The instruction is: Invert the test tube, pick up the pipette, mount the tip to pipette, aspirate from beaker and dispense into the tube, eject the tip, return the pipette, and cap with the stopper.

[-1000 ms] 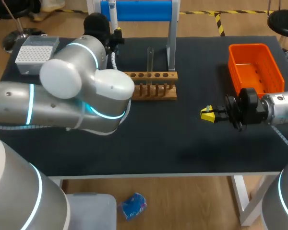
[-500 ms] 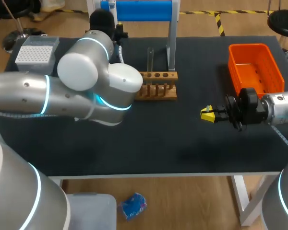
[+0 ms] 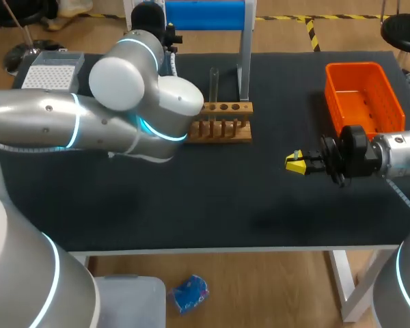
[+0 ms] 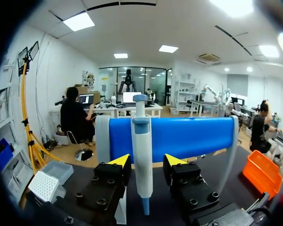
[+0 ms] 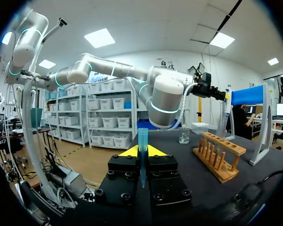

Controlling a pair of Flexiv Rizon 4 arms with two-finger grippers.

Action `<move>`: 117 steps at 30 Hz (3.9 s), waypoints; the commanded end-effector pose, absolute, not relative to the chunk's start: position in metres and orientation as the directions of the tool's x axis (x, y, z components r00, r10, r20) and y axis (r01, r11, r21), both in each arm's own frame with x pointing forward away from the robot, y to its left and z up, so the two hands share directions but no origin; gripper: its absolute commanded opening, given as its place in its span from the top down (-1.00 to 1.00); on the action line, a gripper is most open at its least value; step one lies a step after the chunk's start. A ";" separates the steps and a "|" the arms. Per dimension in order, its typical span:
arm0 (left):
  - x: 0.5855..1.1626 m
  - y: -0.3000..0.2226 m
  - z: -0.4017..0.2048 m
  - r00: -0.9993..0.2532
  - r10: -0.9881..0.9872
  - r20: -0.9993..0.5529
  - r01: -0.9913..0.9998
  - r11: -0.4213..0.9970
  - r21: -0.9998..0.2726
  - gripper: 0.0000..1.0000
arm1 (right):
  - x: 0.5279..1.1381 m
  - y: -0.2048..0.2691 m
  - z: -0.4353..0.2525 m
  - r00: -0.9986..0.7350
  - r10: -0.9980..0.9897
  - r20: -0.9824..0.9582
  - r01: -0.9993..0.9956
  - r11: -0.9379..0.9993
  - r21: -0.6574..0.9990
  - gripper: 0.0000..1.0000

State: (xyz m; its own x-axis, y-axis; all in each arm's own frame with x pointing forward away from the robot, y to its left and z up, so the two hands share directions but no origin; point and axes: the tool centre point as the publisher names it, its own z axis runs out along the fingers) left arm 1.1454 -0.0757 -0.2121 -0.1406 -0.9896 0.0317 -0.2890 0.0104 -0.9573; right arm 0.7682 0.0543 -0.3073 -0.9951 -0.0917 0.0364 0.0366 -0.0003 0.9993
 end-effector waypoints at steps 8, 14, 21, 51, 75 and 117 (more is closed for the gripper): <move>1.169 -0.074 -0.217 -0.153 -0.988 0.023 -0.297 0.024 -0.954 0.19 | 0.769 0.054 -0.308 -0.995 -0.095 0.036 0.036 -0.001 0.999 1.00; 1.176 -0.073 -0.220 -0.152 -0.988 0.014 -0.301 0.033 -0.953 0.20 | 0.769 0.054 -0.308 -0.995 -0.095 0.036 0.036 -0.001 0.999 1.00; 1.181 -0.072 -0.223 -0.141 -0.990 0.014 -0.303 0.029 -0.953 0.23 | 0.769 0.054 -0.308 -0.995 -0.095 0.036 0.036 -0.001 0.999 1.00; 1.168 -0.076 -0.210 -0.116 -0.993 -0.006 -0.281 0.039 -0.959 1.00 | 0.769 0.054 -0.308 -0.995 -0.095 0.036 0.036 -0.001 0.999 1.00; 1.144 -0.080 -0.142 -0.101 -0.994 -0.043 -0.171 0.060 -0.983 1.00 | 0.769 0.054 -0.308 -0.995 -0.095 0.036 0.036 -0.001 0.999 1.00; 0.869 -0.145 -0.075 -0.971 -0.224 0.087 -0.078 -0.047 -0.996 1.00 | 0.769 0.054 -0.308 -0.995 -0.095 0.036 0.036 -0.001 0.999 1.00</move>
State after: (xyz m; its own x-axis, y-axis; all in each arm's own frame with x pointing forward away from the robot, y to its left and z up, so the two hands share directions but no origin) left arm 0.8899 -0.1642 -0.0714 -0.7439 -0.6643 0.0726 -0.1320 0.0396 -0.9905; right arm 0.7682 0.0543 -0.3073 -0.9951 -0.0917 0.0364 0.0366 -0.0003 0.9993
